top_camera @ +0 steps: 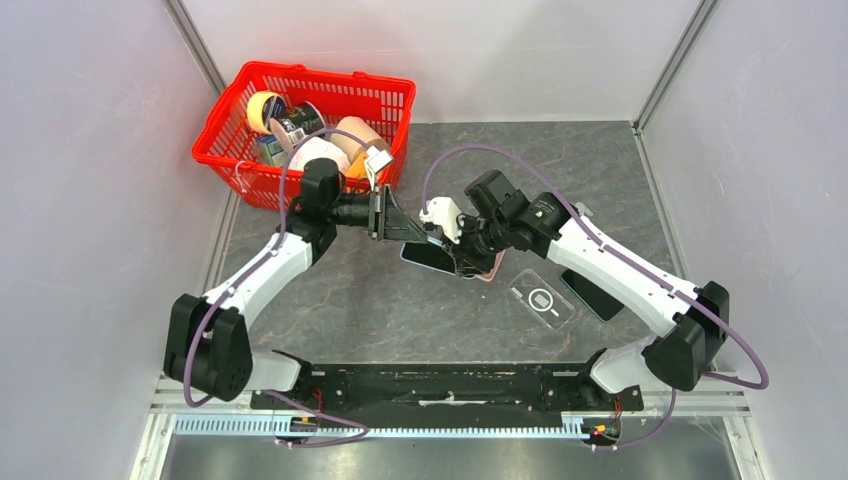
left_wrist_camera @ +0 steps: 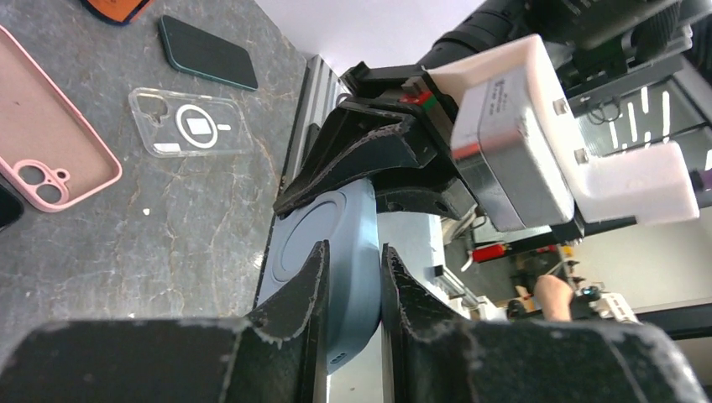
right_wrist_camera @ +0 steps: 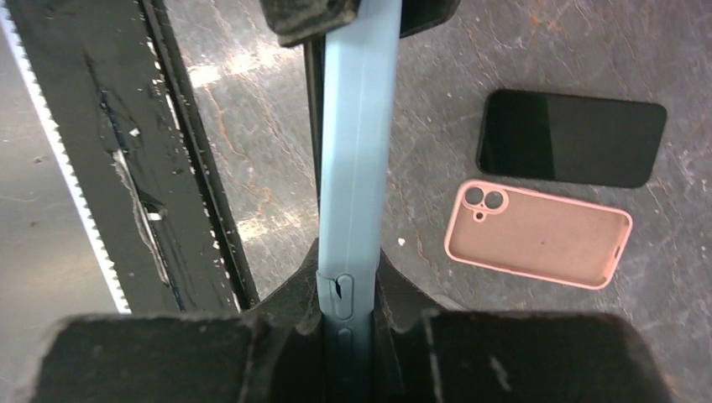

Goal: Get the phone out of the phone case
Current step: Remove the phone case from the phone.

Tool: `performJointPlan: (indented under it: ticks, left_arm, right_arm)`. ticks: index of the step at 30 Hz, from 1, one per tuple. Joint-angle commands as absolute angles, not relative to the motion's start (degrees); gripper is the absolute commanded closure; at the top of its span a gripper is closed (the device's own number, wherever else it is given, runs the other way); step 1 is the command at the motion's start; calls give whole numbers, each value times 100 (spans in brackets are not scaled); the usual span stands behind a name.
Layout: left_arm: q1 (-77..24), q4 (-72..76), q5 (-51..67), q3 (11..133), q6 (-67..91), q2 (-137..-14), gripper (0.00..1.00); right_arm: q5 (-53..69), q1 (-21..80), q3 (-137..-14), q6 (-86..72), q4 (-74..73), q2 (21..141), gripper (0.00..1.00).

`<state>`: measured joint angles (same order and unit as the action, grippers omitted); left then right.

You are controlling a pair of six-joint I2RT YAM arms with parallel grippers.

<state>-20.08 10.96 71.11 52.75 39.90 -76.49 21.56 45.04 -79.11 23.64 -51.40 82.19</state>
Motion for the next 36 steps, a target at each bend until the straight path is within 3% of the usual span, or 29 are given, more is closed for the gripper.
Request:
performJointPlan:
  ticks: [1,14,28,32,36]
  left_arm:
    - [-2017,856,6509,5249,5518,-8138,98]
    - [-2063,467,6255,5479,5767,-8747,98]
    - [-2109,-859,6147,6107,4316,-8604,97]
    - [-2108,-1502,6330,6450,3361,-8572,86]
    - [-2108,-2610,6609,6871,1979,-8522,66]
  right_arm:
    - [1370,4597,-8152,2504,-3752,7995,100]
    - [995,4712,-8231,2518,-3691,7885,100]
    - [1018,4720,-8185,2631,-3791,7695,100]
    - [1197,4701,-8139,2704,-3895,7650,100]
    - [1553,4611,-8130,2738,-4095,7668,100]
